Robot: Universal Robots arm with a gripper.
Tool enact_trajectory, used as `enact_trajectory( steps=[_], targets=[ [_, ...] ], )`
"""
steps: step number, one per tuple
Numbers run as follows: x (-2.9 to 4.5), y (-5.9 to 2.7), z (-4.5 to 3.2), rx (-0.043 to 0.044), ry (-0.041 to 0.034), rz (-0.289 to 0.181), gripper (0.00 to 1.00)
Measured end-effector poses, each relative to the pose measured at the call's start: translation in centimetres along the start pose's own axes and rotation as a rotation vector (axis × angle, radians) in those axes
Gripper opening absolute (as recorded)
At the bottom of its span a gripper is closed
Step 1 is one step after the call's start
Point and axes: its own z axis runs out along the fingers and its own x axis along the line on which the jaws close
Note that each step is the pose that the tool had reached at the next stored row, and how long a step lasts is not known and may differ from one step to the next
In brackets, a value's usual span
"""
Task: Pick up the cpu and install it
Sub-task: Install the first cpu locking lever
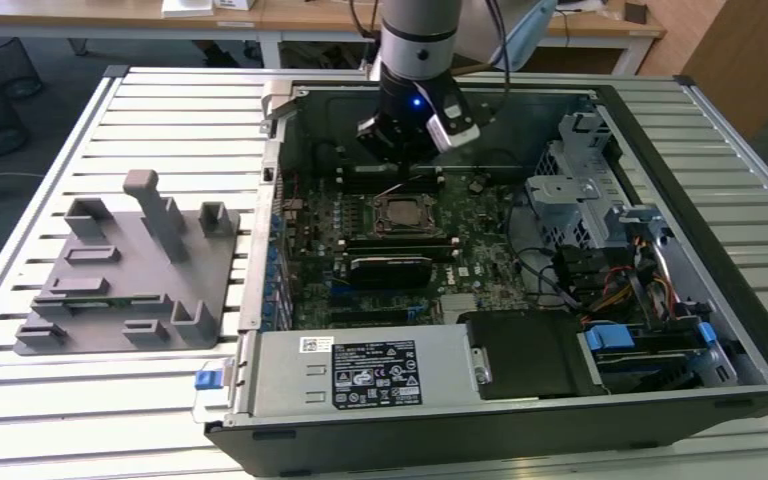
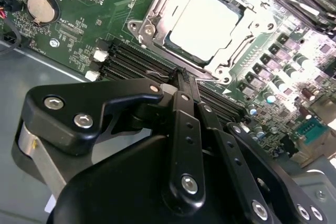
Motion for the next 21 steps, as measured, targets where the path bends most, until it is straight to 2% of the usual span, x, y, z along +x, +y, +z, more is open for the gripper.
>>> enact_trajectory(
  steps=[8, 21],
  targets=[
    [-0.29, 0.16, 0.52, 0.0, 0.0003, 0.0, 0.12],
    [-1.47, 0.16, 0.88, 0.0, 0.0011, 0.0, 0.12]
  ],
)
